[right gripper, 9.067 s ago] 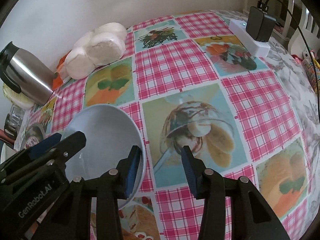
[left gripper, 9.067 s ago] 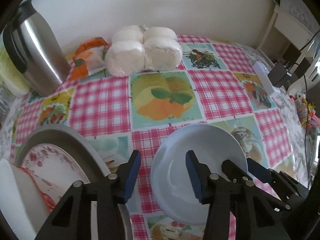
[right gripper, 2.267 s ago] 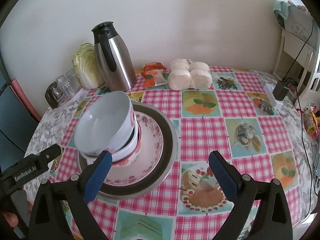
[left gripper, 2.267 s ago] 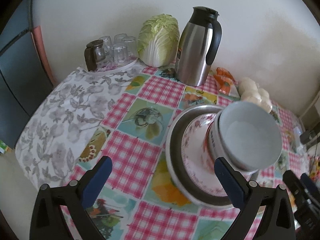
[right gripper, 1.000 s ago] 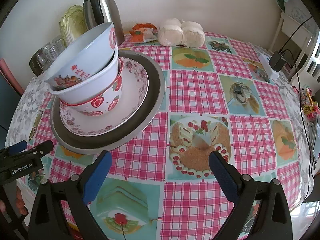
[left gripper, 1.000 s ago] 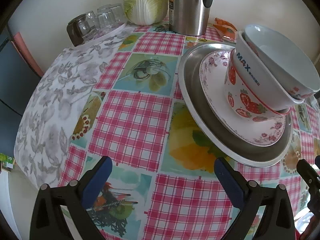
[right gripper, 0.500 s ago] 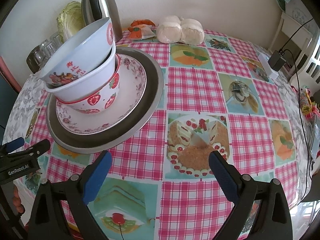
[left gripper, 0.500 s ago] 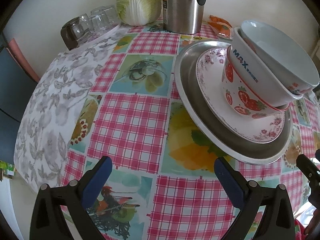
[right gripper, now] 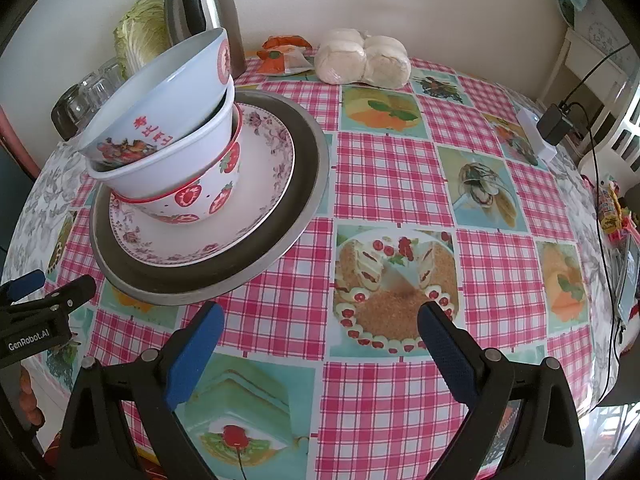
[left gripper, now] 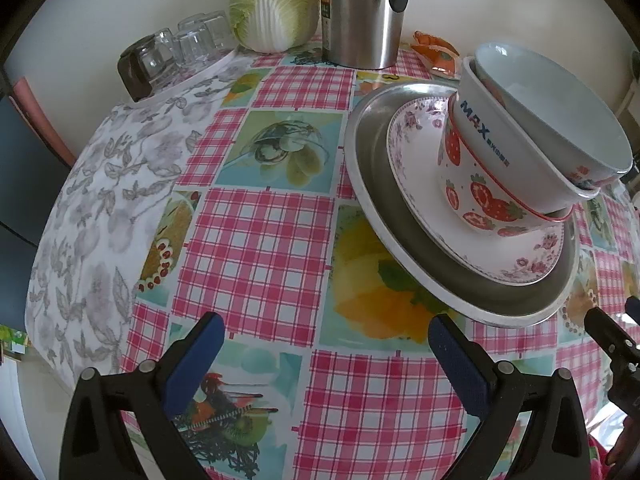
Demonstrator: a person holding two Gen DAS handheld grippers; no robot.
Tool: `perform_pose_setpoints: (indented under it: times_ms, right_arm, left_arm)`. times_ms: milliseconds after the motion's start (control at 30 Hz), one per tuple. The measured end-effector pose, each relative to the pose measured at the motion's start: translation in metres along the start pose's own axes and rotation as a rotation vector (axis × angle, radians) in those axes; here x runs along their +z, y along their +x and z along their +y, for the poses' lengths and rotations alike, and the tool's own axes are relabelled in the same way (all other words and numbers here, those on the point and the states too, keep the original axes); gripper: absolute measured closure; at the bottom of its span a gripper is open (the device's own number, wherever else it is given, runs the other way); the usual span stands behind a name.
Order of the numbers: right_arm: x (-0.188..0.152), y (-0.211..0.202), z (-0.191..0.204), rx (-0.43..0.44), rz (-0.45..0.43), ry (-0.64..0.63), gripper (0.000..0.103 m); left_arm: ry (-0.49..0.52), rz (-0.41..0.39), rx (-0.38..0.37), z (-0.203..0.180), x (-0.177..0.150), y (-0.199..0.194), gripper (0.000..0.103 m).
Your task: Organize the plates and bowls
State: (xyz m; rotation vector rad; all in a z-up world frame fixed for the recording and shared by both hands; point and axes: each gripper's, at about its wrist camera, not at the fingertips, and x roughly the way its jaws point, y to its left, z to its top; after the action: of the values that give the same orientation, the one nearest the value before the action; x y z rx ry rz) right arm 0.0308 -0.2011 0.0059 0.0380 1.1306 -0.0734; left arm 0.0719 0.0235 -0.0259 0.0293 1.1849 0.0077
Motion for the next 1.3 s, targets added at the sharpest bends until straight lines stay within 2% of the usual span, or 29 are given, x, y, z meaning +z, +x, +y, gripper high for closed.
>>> perform_pose_setpoints:
  times_ms: [1300]
  right_arm:
    - [-0.0019, 0.0039, 0.0012, -0.006, 0.017, -0.009, 0.005]
  left_arm:
    - [-0.003, 0.003, -0.005, 0.0007, 0.0005, -0.0005, 0.000]
